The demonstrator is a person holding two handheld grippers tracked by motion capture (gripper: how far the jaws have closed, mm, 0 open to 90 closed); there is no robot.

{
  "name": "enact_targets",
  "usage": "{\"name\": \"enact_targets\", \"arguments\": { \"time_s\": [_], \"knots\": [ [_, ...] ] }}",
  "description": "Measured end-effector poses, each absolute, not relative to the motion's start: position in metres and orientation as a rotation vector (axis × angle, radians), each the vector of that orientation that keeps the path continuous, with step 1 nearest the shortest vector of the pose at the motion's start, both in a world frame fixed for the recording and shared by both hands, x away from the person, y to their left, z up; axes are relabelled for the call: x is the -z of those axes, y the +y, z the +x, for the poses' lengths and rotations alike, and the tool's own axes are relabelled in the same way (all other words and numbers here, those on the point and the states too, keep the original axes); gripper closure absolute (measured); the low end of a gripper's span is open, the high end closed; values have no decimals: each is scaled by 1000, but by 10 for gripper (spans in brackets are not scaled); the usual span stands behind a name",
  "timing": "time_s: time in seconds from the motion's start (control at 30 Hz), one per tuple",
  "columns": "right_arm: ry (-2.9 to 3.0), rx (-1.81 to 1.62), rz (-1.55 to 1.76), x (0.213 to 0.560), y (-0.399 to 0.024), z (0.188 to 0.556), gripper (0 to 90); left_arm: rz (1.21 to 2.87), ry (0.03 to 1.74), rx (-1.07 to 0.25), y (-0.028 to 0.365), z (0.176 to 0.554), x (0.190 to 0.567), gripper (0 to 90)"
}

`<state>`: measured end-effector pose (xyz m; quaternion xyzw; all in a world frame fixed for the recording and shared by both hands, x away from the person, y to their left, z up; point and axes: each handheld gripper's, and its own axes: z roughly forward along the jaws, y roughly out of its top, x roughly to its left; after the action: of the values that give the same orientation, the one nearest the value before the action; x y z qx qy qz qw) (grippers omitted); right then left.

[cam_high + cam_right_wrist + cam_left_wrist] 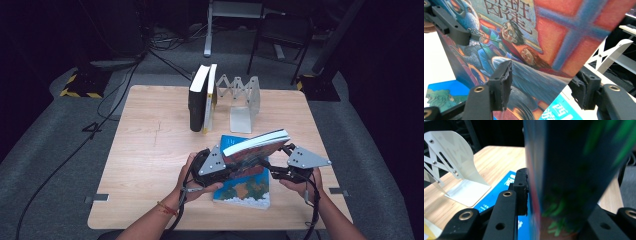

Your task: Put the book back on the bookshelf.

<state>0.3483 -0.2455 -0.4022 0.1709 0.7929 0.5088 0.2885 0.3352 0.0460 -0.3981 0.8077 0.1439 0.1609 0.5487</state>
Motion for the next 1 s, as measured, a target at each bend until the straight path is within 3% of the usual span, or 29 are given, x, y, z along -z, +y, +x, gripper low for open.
{"name": "enact_targets", "arguments": {
  "time_s": [0.47,1.0],
  "knots": [
    [2115,-1370,474,401,-247,352,461,1819,318,-403,52,338,379,711],
    [2117,-1375,500,399,-247,355,425,1828,291,-433,41,343,348,717]
  ]
}}
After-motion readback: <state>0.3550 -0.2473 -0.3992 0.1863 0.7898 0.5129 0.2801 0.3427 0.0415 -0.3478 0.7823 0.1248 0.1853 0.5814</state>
